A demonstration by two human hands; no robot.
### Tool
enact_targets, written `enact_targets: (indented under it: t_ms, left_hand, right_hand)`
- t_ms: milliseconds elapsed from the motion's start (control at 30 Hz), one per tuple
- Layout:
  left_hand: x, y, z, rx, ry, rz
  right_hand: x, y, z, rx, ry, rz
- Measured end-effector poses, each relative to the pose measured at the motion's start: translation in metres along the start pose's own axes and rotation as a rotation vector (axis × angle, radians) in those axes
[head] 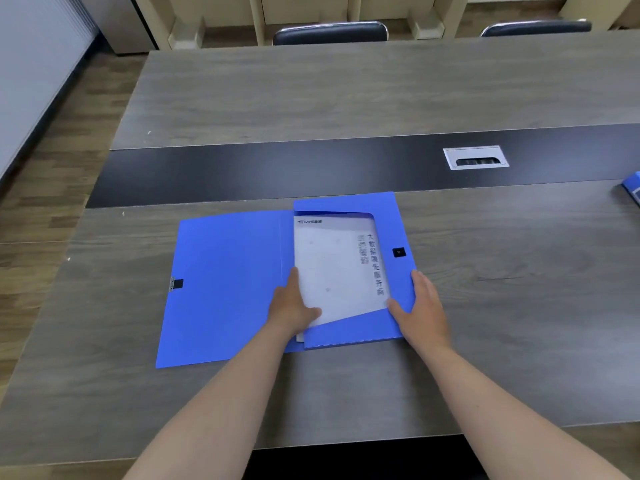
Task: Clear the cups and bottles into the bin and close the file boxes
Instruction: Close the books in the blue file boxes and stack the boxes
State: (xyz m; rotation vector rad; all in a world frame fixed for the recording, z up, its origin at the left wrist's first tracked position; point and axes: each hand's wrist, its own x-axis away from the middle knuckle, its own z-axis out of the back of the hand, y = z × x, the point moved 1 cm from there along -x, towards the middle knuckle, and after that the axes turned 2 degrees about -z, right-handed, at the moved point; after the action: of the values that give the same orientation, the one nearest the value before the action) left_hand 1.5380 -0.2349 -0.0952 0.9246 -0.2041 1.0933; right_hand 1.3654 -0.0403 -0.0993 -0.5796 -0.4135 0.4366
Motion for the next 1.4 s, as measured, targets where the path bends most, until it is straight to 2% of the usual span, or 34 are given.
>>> enact_targets:
  t_ms: [167, 300, 367, 467, 567, 733, 867, 1067, 1267, 1400]
  left_hand:
    - [-0.002, 0.024, -0.023, -0.006, -0.046, -0.055]
    - [-0.002, 0.009, -0.013, 0.138, -0.035, -0.088]
    - [0.0, -0.007, 0.002, 0.193, 0.058, -0.096]
    - [0.004, -0.04, 0.035, 0.129, 0.332, -0.09]
    - [0.009, -0.078, 0.073, 0.062, 0.499, 0.026]
    - [0.018, -0.124, 0.111, 0.144, 0.532, 0.307]
    - [0.014, -0.146, 0.131, 0.201, 0.466, 0.371]
    - [0.028, -0.151, 0.169, 0.508, 0.424, 0.351]
    - [0.077, -0.085, 0.215, 0.733, 0.081, 0.065]
    - [0.1, -0.013, 0.202, 0.761, -0.18, -0.125]
  right_hand:
    - [0.0, 0.001, -0.003, -0.026, 0.02, -0.018]
    - [-0.001, 0.002, -0.003, -0.037, 0.02, -0.016]
    - [-0.001, 0.004, -0.003, -0.038, 0.018, -0.021]
    - [-0.001, 0.005, -0.003, -0.049, 0.012, -0.014]
    - [-0.002, 0.004, -0.003, -0.051, 0.004, -0.011]
    - [-0.001, 0.004, -0.004, -0.052, -0.001, -0.024]
    - [-0.002, 0.004, -0.004, -0.053, 0.001, -0.03]
    - [-0.002, 0.004, 0.0, -0.05, -0.009, -0.033]
    - [-0.001, 0.001, 0.003, -0.079, -0.03, -0.043]
    - [0.0, -0.001, 0.008, -0.141, -0.067, -0.059]
